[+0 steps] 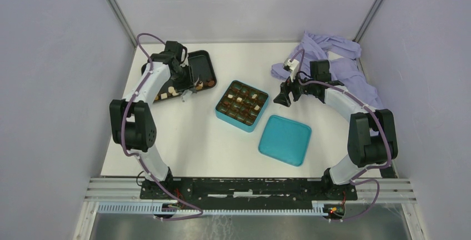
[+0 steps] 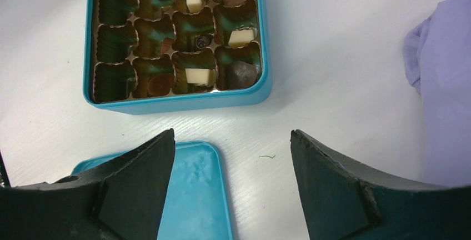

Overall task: Pack the chocolate
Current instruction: Pick up the fake chocolate from the plate.

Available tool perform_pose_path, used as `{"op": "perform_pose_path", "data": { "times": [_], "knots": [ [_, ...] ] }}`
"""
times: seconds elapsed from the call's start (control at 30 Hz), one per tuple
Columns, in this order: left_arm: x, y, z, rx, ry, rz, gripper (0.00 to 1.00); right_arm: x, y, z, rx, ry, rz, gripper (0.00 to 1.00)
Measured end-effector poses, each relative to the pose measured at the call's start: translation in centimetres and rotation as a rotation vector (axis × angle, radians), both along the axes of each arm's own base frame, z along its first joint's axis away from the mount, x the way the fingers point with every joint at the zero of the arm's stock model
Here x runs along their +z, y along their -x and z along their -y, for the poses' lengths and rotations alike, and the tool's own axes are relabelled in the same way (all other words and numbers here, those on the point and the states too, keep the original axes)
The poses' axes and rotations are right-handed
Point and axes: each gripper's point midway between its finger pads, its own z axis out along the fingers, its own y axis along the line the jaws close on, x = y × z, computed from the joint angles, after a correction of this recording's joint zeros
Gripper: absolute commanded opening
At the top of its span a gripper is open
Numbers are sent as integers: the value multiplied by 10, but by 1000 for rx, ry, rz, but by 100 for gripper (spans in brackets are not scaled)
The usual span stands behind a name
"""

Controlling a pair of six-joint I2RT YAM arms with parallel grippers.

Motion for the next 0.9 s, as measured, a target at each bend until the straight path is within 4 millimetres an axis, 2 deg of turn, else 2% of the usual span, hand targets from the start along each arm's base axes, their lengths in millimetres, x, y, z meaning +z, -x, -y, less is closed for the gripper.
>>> {"op": "perform_pose_path", "data": {
  "times": [0.47,0.9],
  "knots": [
    [2,2,8,-26,-73,1,43,0,0,0,2,-3,-1,82],
    [-5,-4,8,-33,-151,-34,43,0,0,0,2,-3,-1,82]
  ]
}}
